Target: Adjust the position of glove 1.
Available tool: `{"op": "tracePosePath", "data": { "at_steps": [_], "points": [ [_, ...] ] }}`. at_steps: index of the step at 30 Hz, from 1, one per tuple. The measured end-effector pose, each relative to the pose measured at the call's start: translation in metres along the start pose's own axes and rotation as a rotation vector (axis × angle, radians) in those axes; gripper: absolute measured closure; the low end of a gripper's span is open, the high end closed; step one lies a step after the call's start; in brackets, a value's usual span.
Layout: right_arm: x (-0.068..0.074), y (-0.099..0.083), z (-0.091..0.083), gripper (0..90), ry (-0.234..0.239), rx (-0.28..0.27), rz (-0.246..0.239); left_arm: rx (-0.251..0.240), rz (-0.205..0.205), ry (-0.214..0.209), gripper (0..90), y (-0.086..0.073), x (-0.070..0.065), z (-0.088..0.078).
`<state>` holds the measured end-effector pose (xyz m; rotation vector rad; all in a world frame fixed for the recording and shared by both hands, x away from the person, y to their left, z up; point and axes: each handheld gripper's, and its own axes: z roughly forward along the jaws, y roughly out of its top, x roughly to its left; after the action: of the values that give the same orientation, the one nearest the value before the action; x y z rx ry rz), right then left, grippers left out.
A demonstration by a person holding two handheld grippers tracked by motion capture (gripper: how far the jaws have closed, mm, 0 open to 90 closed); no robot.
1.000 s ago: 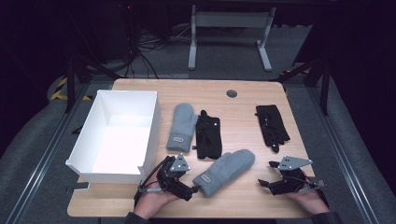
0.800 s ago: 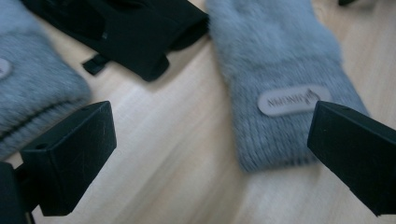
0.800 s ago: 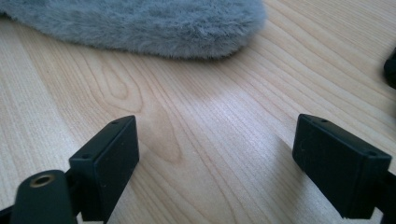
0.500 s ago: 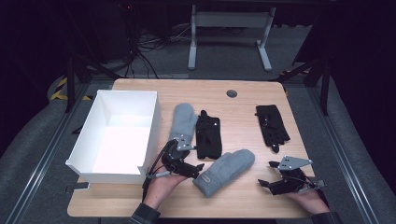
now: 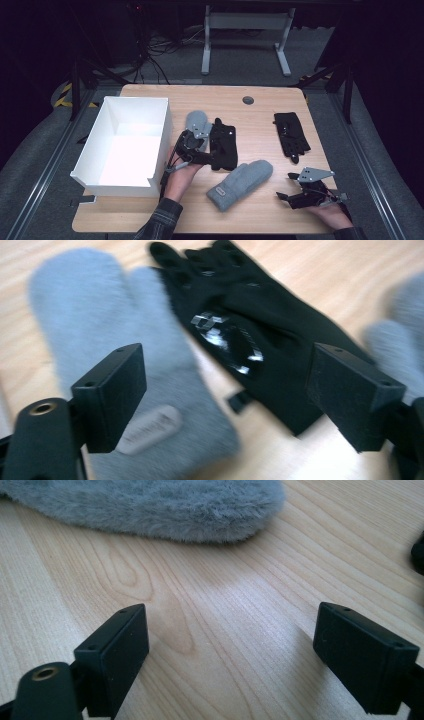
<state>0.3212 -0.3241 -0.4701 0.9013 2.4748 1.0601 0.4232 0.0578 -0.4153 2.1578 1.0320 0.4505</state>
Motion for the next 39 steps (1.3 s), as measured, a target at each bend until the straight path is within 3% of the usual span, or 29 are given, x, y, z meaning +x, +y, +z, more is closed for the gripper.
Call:
{"op": "tracePosePath", "data": {
  "at_steps": [5, 9, 11, 13, 18, 19, 22, 24, 29, 35, 39],
  "points": [
    [0.0, 0.0, 0.0, 14.8, 0.0, 0.0, 0.0, 0.008, -0.025, 0.067, 25.0, 0.007, 0.016, 0.009],
    [0.0, 0.0, 0.0, 14.8, 0.0, 0.0, 0.0, 0.002, -0.08, 0.085, 28.8, 0.009, 0.029, 0.015],
    [0.0, 0.0, 0.0, 14.8, 0.0, 0.0, 0.0, 0.016, -0.078, 0.087, 31.4, 0.009, 0.033, 0.019],
    [0.0, 0.0, 0.0, 14.8, 0.0, 0.0, 0.0, 0.045, -0.077, 0.118, 31.3, 0.01, 0.034, 0.027],
    [0.0, 0.0, 0.0, 14.8, 0.0, 0.0, 0.0, 0.067, -0.104, 0.134, 31.5, 0.009, 0.037, 0.035],
    [0.0, 0.0, 0.0, 14.8, 0.0, 0.0, 0.0, 0.072, -0.139, 0.117, 31.5, 0.008, 0.039, 0.04],
    [0.0, 0.0, 0.0, 14.8, 0.0, 0.0, 0.0, 0.094, -0.141, 0.127, 31.7, 0.006, 0.039, 0.045],
    [0.0, 0.0, 0.0, 14.8, 0.0, 0.0, 0.0, 0.096, -0.163, 0.118, 32.7, 0.004, 0.041, 0.048],
    [0.0, 0.0, 0.0, 14.8, 0.0, 0.0, 0.0, 0.088, -0.2, 0.085, 43.5, -0.001, 0.044, 0.051],
    [0.0, 0.0, 0.0, 14.8, -0.002, 0.0, 0.001, 0.088, -0.186, 0.09, 67.2, -0.001, 0.044, 0.049],
    [0.0, 0.0, 0.0, 14.8, -0.002, 0.0, 0.002, 0.087, -0.178, 0.1, 76.4, 0.001, 0.042, 0.046]
  ]
}}
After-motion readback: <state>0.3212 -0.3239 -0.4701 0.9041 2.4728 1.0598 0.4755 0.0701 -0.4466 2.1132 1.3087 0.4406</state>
